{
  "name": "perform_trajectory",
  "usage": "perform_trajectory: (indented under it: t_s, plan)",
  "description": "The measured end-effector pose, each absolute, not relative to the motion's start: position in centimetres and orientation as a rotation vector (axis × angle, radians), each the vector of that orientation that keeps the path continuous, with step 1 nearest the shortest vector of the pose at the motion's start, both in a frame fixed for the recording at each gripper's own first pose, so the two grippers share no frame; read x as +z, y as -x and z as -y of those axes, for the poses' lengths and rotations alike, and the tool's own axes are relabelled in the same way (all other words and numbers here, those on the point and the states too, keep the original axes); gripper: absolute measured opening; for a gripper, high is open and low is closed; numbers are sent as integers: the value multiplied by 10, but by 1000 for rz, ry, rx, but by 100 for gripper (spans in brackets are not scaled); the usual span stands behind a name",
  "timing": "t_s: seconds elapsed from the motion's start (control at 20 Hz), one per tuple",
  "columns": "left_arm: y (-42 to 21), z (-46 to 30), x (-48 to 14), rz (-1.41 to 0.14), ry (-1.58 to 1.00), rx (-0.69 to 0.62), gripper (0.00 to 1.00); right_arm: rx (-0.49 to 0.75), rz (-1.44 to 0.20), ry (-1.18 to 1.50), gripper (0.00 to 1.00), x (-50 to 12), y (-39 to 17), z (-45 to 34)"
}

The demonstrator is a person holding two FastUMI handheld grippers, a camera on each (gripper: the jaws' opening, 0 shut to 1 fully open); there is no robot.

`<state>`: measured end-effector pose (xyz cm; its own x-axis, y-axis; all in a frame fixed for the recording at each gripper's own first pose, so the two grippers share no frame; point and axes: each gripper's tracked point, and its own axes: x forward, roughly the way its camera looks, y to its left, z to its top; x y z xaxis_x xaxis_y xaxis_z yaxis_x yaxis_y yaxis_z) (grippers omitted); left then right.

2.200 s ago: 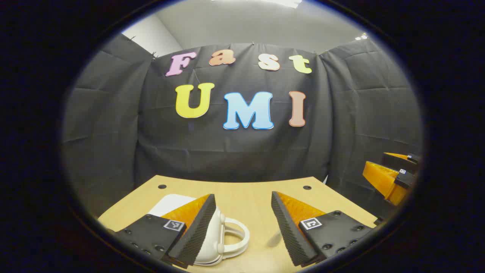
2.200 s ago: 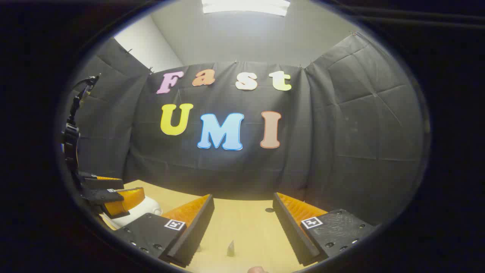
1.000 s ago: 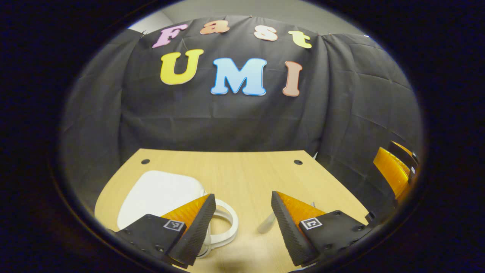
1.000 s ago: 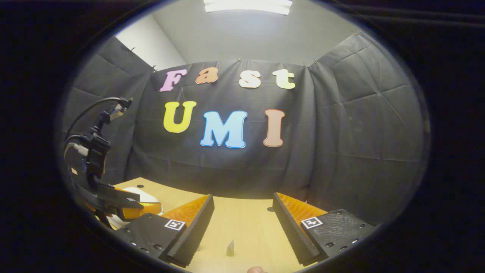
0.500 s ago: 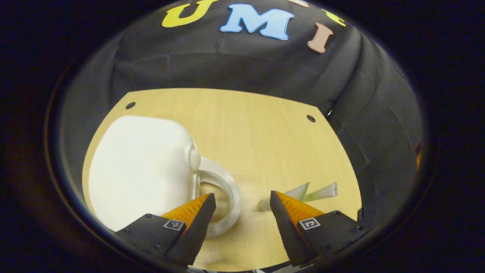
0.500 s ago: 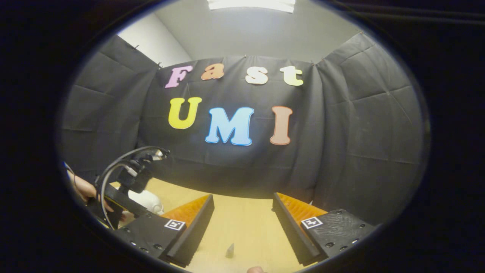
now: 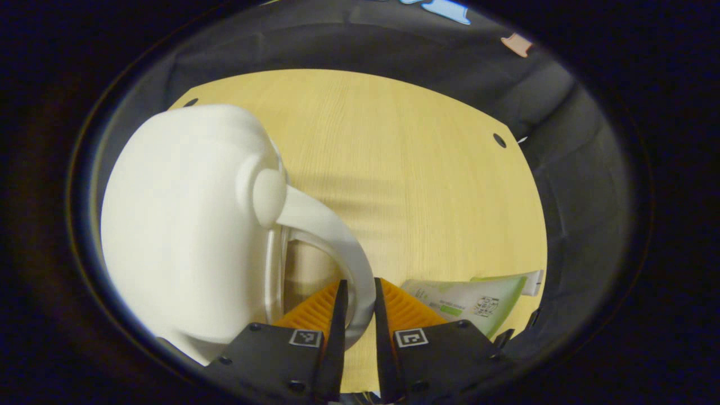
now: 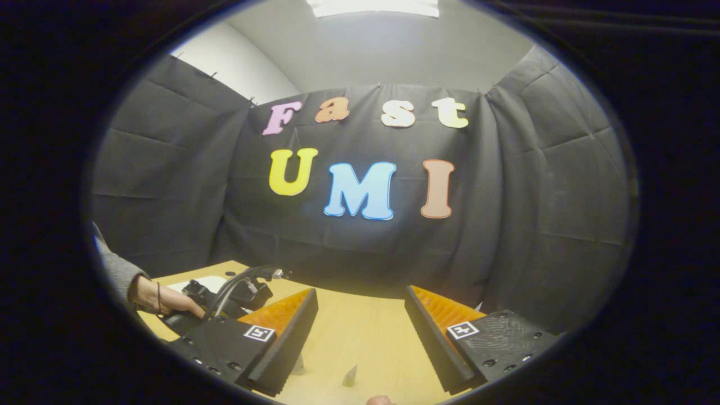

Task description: First open the suitcase, pack the skin care products into it, and then close the suitcase.

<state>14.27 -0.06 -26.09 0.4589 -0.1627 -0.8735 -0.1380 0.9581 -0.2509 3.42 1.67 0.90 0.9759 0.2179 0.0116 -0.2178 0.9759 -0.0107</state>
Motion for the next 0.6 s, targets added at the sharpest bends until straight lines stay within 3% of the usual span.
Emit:
perform_trajectory:
  t_s: [0.25, 0.6]
  plan:
    - [-141, -5, -214, -1033, 161, -41, 17, 265, 30, 21, 94, 4, -14, -14]
    - [-111, -69, -63, -890, 53, -10, 17, 280, 86, 45, 94, 9, 2, -27]
